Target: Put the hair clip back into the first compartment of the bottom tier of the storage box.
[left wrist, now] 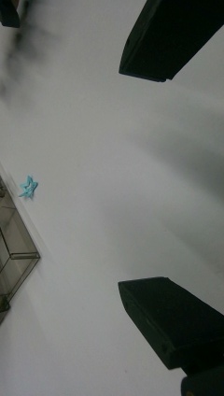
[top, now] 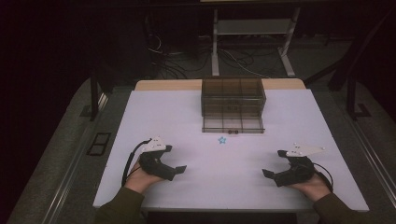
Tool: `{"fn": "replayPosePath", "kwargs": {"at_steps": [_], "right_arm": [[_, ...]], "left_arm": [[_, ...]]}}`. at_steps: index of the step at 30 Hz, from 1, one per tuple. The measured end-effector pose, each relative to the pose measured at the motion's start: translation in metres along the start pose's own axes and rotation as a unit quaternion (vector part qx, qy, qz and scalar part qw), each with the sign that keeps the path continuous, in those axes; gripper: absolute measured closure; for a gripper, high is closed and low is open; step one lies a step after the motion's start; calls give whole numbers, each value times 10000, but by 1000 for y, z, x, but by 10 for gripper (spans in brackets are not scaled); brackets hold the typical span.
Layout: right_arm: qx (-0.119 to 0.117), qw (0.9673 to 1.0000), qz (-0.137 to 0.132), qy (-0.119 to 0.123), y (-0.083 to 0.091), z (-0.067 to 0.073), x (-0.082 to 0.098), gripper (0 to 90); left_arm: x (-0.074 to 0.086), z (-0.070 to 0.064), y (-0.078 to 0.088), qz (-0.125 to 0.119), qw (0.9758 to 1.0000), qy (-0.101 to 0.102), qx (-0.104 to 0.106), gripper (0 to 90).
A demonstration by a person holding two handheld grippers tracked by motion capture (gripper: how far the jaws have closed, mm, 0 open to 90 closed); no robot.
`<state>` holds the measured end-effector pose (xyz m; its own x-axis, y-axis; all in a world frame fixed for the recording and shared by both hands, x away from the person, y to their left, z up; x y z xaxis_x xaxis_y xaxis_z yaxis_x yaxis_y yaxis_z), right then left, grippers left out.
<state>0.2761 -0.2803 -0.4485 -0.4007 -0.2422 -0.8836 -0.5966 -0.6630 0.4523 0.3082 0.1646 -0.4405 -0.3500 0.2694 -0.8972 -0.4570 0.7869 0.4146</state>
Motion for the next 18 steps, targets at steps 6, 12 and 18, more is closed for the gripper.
{"fn": "replayPosePath", "kwargs": {"at_steps": [6,12,18], "right_arm": [[-10,10000,-34,-34,3,0,1,2],[-47,9999,-80,-93,4,-1,0,2],[-55,9999,-120,-91,4,-1,0,3]], "left_arm": [[0,-1,-2,-17,10000,12,-17,0],[-2,-1,-4,-53,10000,38,-21,0],[-3,0,-6,-71,10000,30,-42,0]]}}
Point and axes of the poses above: each handheld gripper's, and its own axes: y roughly backward along the jaws, x roughly out of its underside, z roughly to its left, the point moved 1 cm from there along -y, roughly forward along the jaws, and after that the axes turned 10 degrees about -z, right-handed, at the moved point
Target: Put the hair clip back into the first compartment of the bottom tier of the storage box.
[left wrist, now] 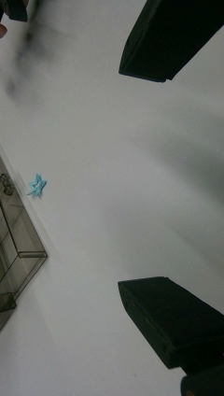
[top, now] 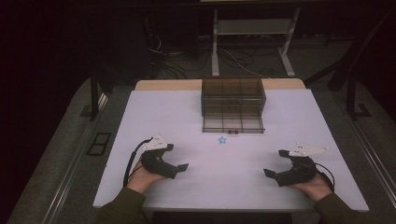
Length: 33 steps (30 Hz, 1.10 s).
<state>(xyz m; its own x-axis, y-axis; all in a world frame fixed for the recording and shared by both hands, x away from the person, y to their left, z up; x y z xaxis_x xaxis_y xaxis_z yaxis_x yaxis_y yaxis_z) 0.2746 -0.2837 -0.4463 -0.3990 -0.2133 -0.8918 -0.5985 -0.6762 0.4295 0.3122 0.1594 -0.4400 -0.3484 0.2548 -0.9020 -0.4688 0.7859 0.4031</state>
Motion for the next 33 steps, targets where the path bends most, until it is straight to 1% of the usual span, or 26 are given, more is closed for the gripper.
{"fn": "replayPosePath", "kwargs": {"at_steps": [7,9,10,12,15,19,20,23,28,33], "right_arm": [[-68,10000,-17,-8,0,1,0,3],[-64,10000,-15,-13,0,1,0,3],[-69,10000,-23,-20,-1,2,0,3],[-90,9999,-48,-11,0,2,0,3],[-97,9999,-33,-10,0,2,0,2],[-116,9999,-85,-7,1,3,0,3],[-120,9999,-94,-14,1,3,0,3],[-110,9999,-130,-4,2,3,0,3],[-140,9998,-149,8,1,4,0,3],[-157,9998,-151,8,1,4,0,3]], "left_arm": [[-2,-1,-3,-28,10000,91,28,0],[-3,-1,-4,-67,9999,121,36,0],[-3,0,-4,-112,9998,175,44,1],[-5,0,-5,-148,9997,172,62,9],[-5,0,-7,-135,9998,166,60,10],[-5,-1,-10,-142,9997,161,65,26],[-5,-1,-11,-154,9997,197,81,30],[-5,-1,-13,-176,9995,213,124,38],[-7,-3,-16,-176,9996,156,132,57],[-10,-3,-19,-218,9995,169,126,70]]}}
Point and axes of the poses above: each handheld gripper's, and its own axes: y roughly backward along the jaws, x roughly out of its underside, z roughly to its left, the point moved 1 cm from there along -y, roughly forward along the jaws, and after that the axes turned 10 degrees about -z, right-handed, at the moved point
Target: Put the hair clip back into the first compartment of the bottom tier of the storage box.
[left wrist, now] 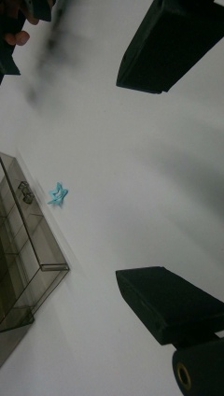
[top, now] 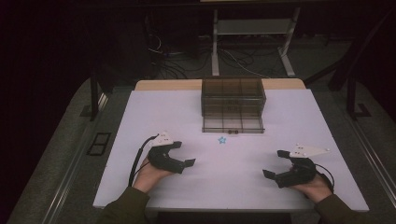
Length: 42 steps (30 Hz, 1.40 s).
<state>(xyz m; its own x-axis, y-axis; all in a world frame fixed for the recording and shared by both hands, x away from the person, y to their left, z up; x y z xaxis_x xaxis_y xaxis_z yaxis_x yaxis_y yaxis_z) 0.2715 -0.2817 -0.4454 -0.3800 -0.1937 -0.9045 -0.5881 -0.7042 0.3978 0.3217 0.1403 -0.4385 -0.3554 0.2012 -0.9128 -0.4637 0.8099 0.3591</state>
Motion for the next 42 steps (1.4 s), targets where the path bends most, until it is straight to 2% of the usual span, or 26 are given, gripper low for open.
{"fn": "replayPosePath", "kwargs": {"at_steps": [5,11,13,20,42], "right_arm": [[7,10000,-16,-20,1,0,0,3],[1,10000,1,-7,1,1,0,3],[3,10000,19,0,0,0,0,3],[13,10000,18,13,0,1,0,3],[17,10000,-4,43,1,0,1,3]], "left_arm": [[-3,-1,-5,-24,10000,-39,75,137],[-4,-1,-10,-3,9999,-47,91,149],[-6,-1,-11,-43,9999,-69,112,186],[-8,0,-16,-37,9999,-62,119,233],[-20,0,-33,-44,9996,-158,219,325]]}}
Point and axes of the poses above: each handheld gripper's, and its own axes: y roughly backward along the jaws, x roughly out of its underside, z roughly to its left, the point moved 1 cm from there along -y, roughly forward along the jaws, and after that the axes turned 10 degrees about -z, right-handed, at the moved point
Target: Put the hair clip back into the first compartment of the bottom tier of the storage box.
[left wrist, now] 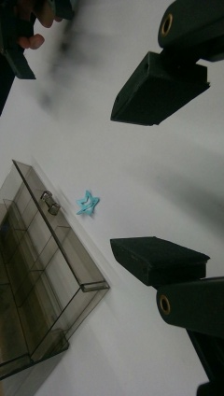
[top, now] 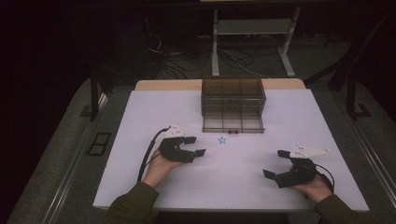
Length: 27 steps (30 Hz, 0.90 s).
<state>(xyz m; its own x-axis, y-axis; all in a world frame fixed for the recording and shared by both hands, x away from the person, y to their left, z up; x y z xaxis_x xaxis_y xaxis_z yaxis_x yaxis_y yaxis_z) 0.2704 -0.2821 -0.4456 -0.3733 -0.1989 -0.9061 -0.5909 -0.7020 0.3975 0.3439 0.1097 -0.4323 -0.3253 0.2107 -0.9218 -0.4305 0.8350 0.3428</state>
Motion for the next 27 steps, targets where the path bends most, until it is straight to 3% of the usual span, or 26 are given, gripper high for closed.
{"fn": "replayPosePath", "kwargs": {"at_steps": [27], "right_arm": [[21,10000,-36,9,2,1,0,3]], "left_arm": [[-15,4,-35,77,9999,-132,64,479]]}}
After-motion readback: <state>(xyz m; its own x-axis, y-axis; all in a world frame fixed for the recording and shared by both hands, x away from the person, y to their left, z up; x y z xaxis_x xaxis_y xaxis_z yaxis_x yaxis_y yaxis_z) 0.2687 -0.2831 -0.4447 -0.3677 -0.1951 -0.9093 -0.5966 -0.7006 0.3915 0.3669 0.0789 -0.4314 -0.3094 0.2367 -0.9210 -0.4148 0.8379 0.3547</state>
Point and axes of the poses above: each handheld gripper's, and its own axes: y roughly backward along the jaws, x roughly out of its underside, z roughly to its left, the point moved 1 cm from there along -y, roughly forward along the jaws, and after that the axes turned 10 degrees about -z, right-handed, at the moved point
